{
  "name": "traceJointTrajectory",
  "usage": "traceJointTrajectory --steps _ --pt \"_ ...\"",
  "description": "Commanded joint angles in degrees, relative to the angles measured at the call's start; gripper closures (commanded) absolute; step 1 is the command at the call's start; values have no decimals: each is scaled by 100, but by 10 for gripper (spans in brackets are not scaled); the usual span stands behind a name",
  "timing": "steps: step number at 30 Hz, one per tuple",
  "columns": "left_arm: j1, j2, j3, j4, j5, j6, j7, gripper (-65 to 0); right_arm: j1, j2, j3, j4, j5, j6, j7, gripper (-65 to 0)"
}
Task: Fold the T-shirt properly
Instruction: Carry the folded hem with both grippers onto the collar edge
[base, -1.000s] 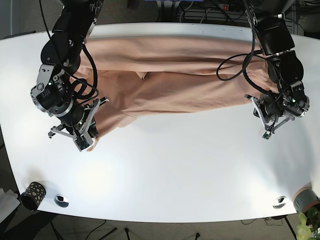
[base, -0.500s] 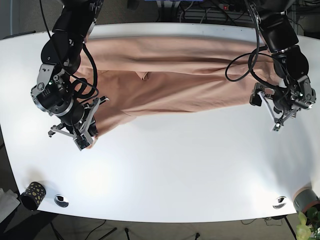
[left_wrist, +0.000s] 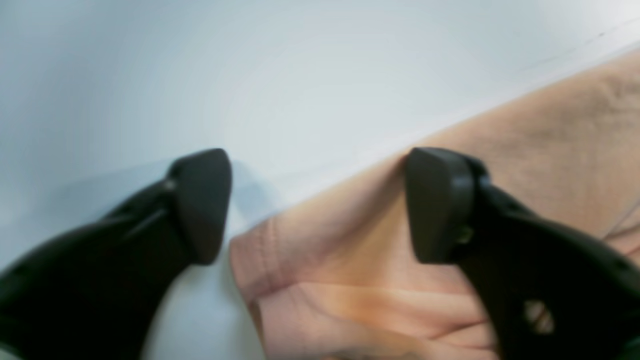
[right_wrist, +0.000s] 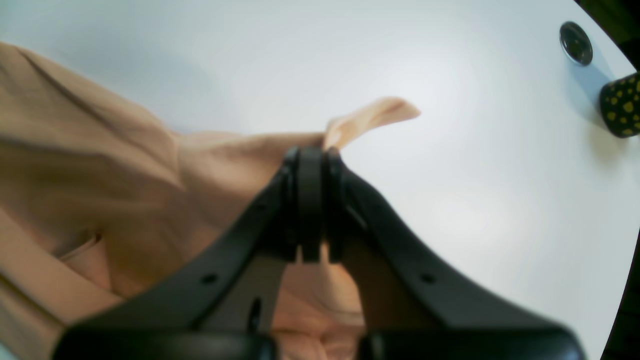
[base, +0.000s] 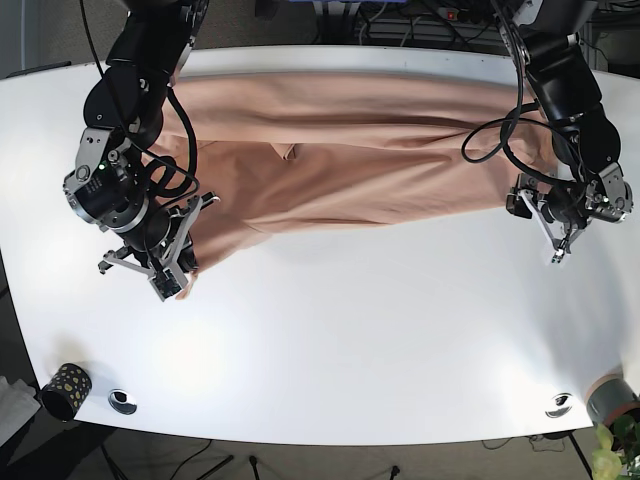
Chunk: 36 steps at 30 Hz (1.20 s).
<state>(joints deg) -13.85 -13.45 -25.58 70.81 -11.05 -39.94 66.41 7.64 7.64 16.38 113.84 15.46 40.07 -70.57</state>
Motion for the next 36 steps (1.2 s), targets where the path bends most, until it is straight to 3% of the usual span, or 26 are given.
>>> traceJointTrajectory --steps 1,3,4,9,12,17,36 --pt "-62 -22 5 -26 2 -6 150 -211 137 58 10 119 76 -7 142 0" --pt "-62 -22 5 -26 2 -6 150 -47 155 76 10 119 76 -7 142 0" --pt "-62 -22 5 -26 19 -6 150 0 164 76 10 119 76 -7 142 0" --pt "-53 -13 -13 124 -7 -6 150 0 146 84 72 137 76 -7 142 0" --pt "-18 -22 -31 519 -7 -6 150 0 128 76 485 145 199 -7 28 0" --pt "273 -4 -391 1363 -7 -6 150 0 -83 155 1153 145 1078 -7 -482 0" --pt "958 5 -417 2621 -7 -6 176 0 -1595 251 2226 145 3284 -7 -623 0"
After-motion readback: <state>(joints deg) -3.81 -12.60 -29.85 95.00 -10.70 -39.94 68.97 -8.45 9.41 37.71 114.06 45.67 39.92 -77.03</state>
